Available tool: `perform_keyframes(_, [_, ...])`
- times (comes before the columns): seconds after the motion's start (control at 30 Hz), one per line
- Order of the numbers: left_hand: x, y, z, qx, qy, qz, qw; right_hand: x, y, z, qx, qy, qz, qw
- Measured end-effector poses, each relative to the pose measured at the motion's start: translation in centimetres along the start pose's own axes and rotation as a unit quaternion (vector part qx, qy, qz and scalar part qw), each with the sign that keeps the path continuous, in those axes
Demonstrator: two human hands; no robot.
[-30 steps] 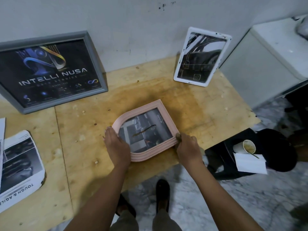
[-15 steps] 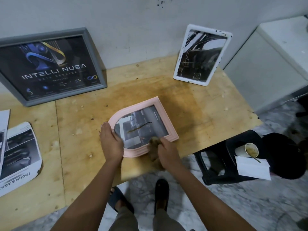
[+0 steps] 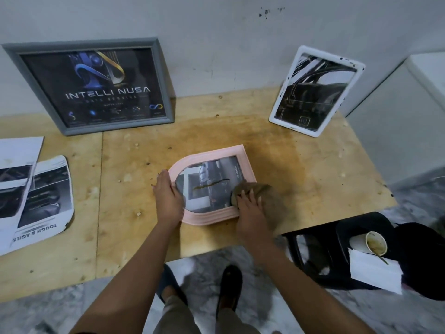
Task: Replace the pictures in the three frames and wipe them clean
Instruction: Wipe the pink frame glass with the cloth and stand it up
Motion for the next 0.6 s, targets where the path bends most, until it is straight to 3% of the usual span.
perform_keyframes(0.17, [0.0,-0.1,0.1,-0.015,-0.016,0.008,1.0,3.4,3.3,1.0,-0.037,-0.073,-0.038,0.996])
perform_keyframes(0.27, [0.0,-0.1,0.3,-0.016,-0.02,0.014,1.0,4.7,2.8,1.8,-0.016,-0.042,-0.172,0.984])
perform_keyframes(0.33, [0.0,-0.1,0.4,-0.014,-0.02,0.016,1.0,4.4,1.7,1.7,-0.028,-0.002,-0.271,0.962])
perform_keyframes(0.47, [-0.3,-0.4,0.5,-0.013,-0.011,0.014,1.0,1.5,-2.9,0.1,-0.104,0.144,-0.458,0.871])
perform_keyframes(0.53, [-0.3,-0.5,0.5,-0.011,-0.009,0.015,1.0,-0.6,-6.4,-0.4,-0.177,0.177,-0.493,0.833])
perform_keyframes(0.6, [-0.4,-0.5,0.5,-0.013,-0.008,0.013,1.0,-1.9,-9.8,-0.4,-0.259,0.161,-0.455,0.837])
Point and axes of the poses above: each hand's wrist, its own z-axis away from the middle knuckle, its own y-axis out of the palm, x = y × z, the point moved 7 cm from there along -z, towards the middle knuckle, and after that the axes turned 10 degrees about -z, right-handed, at the moved point
